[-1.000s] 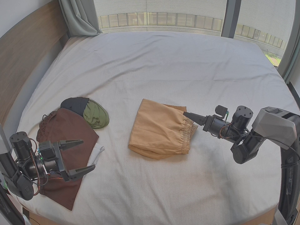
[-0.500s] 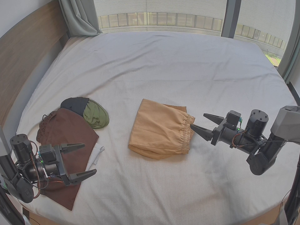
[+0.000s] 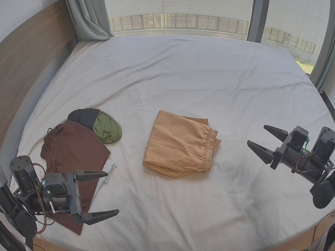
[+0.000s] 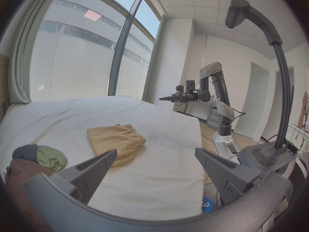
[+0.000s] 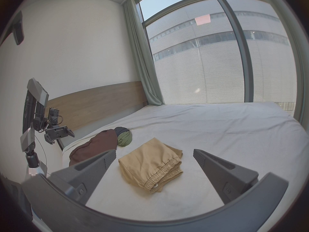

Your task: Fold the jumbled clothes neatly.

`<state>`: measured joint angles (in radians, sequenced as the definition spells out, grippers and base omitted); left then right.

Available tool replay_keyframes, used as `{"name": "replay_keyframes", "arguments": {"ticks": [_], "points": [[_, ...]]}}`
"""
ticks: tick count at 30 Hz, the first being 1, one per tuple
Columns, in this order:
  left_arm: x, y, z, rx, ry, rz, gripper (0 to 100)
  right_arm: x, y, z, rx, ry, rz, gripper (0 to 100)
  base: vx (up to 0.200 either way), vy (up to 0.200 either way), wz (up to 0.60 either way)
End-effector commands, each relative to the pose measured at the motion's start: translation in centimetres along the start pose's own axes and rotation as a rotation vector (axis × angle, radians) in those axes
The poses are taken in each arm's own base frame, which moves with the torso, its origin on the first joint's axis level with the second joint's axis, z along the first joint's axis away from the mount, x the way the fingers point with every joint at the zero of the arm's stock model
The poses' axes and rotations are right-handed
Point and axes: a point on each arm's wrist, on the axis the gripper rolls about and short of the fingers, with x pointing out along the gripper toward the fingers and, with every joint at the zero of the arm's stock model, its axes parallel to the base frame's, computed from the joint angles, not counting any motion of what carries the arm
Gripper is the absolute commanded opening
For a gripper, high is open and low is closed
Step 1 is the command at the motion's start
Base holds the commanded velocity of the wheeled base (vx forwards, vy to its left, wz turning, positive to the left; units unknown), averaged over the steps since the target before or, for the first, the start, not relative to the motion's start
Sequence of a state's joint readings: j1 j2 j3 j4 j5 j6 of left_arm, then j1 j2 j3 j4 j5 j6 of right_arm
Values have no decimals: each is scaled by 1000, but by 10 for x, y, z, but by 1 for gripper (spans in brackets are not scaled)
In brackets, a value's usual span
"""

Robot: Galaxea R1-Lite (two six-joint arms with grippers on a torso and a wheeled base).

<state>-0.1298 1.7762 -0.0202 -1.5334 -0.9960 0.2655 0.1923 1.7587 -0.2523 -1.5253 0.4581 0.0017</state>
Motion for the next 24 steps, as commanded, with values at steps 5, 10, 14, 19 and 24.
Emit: {"name": "replay_keyframes", "arguments": {"ticks": [5,10,14,19,24], "points": [[-22,-21,36,160,-99,38,100,-77,24,37,-88,-150,-78,100,0,0,0],[-32,-36,57,253,-168,49,100,-113,39,48,-148,-239,-115,100,0,0,0],[-45,-48,69,307,-198,109,100,-136,52,58,-190,-304,-132,100,0,0,0],[-62,-66,78,260,-222,247,100,-166,72,56,-193,-309,-138,100,0,0,0],[-81,-96,82,130,-282,316,100,-191,89,41,-164,-266,-156,100,0,0,0]]}}
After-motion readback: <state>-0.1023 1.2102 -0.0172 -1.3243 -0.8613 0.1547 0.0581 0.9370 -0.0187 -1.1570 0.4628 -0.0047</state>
